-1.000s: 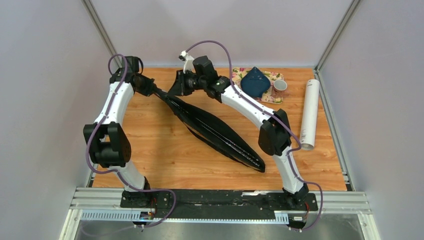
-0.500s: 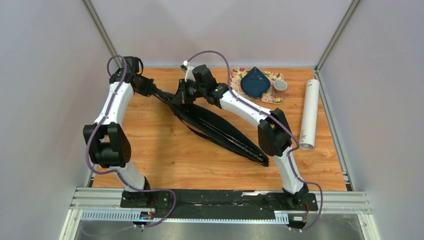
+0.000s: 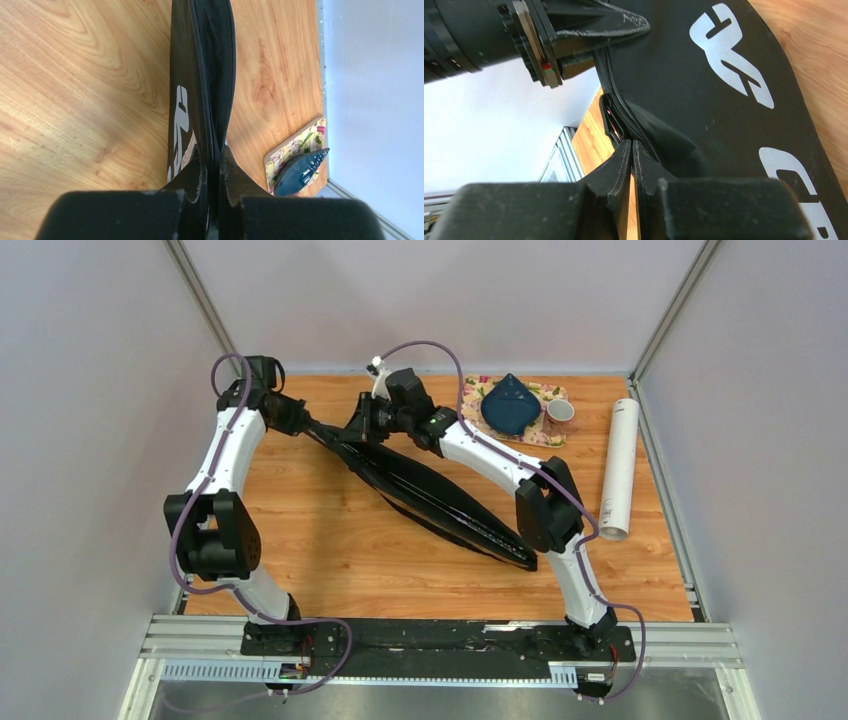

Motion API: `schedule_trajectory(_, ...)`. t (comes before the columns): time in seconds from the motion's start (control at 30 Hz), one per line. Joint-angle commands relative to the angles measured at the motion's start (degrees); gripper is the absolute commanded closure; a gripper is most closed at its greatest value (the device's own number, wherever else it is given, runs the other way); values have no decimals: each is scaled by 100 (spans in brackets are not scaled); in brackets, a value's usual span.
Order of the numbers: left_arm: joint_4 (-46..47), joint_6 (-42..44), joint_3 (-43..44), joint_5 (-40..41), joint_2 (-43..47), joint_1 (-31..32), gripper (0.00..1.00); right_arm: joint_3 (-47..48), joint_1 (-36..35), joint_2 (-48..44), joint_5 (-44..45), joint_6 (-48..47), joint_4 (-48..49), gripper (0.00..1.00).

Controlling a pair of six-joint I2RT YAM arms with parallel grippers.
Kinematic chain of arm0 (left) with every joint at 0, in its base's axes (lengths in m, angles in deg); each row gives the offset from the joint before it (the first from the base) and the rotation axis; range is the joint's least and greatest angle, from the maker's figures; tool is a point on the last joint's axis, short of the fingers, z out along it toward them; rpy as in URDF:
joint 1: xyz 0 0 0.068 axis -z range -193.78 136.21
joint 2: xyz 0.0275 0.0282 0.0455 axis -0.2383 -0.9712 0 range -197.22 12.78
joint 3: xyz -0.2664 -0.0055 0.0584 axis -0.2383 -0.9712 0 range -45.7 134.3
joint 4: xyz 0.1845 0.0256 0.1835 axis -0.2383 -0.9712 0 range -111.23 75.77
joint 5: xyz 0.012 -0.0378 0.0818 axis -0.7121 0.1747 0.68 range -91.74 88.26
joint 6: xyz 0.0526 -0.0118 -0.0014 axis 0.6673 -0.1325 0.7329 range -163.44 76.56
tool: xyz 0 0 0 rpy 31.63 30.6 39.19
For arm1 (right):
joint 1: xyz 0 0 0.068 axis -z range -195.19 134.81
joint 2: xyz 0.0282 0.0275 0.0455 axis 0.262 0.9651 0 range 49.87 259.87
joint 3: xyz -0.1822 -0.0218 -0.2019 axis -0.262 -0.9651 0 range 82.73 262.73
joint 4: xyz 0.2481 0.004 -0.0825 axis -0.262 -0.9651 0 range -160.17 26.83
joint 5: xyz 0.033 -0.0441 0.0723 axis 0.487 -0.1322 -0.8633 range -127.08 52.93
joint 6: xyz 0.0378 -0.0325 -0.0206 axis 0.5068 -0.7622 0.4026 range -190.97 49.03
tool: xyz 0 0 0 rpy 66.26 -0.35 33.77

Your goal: Pack up the badminton gear

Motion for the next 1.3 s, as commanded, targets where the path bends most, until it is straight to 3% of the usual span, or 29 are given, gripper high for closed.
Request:
schedule_trajectory(0.0, -356, -235, -183, -353, 297, -9, 100, 299, 94, 39, -66, 319, 369, 87)
schedule_trajectory(0.23, -329, -235, -210, -415, 332, -9, 100, 307, 121, 171, -436, 549, 651, 79)
schedule_trajectory(0.43, -312, -305, -201, -397, 341, -18, 100, -192, 95, -21, -542, 505, 826, 95)
schedule_trajectory(0.57, -312, -358, -201, -353, 306, -18, 100, -640, 33, -478, -340, 84, 852, 99)
schedule_trajectory(0.87, -338, -499, -245, -344, 298, -9, 100, -1292, -204, -1252, 205, -716, 642, 88)
schedule_trajectory(1.1, -241, -499, -377, -468, 385, -9, 100, -1284, 6, -981, -163, 64, 1158, 82)
schedule_trajectory(1.27, -180, -516, -553, -415, 517, -9, 100, -949, 68, -515, -637, 679, 1353, 99)
